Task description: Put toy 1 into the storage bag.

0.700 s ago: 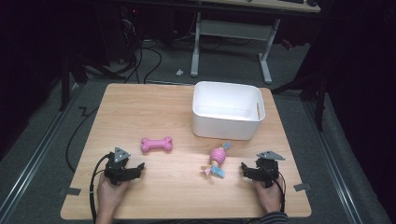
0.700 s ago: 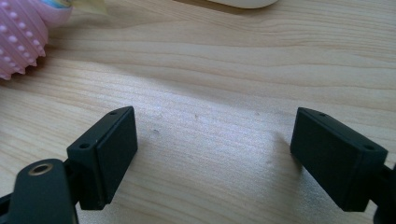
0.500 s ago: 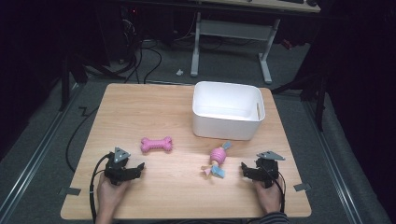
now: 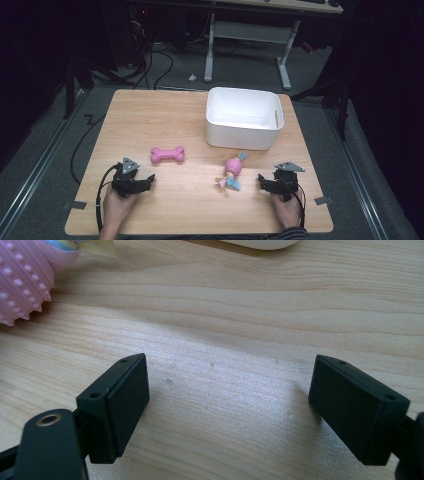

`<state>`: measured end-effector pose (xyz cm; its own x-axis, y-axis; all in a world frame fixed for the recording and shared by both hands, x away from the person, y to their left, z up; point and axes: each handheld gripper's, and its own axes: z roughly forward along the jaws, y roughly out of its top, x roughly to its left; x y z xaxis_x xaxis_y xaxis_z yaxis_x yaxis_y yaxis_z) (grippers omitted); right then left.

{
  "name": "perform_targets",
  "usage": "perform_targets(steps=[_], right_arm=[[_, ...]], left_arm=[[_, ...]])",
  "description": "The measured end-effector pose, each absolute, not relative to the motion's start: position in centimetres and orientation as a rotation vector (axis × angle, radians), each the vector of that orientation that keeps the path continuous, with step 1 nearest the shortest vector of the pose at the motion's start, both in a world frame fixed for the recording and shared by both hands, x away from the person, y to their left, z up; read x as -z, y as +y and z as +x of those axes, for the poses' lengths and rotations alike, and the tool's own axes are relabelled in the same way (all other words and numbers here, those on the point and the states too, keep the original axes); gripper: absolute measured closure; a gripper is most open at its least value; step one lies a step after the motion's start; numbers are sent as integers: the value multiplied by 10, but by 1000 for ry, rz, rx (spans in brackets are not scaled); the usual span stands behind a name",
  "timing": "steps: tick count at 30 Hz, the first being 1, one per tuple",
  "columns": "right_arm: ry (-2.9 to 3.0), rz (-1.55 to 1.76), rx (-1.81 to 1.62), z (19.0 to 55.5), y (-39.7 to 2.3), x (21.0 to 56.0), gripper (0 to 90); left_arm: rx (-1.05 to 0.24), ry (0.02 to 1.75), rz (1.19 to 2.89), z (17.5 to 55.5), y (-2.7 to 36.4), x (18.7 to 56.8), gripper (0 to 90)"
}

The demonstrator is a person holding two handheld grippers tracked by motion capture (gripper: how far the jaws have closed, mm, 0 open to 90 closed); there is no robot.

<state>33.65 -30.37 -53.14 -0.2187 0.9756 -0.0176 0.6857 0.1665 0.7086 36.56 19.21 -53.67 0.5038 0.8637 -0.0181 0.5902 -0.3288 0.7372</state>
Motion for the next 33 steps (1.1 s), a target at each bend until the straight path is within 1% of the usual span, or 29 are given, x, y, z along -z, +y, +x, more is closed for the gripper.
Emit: perform_targets(steps=[9, 20, 33], right_arm=[[1975, 1563, -806, 336, -304, 531, 175], [1977, 1559, -807, 337, -303, 531, 179], [1977, 1558, -807, 337, -303, 531, 180]], left_arm=[[-498, 1179, 2053, 366, 192, 537, 225], [-467, 1195, 2025, 367, 195, 534, 259], [-477, 1157, 2046, 371, 184, 516, 275]])
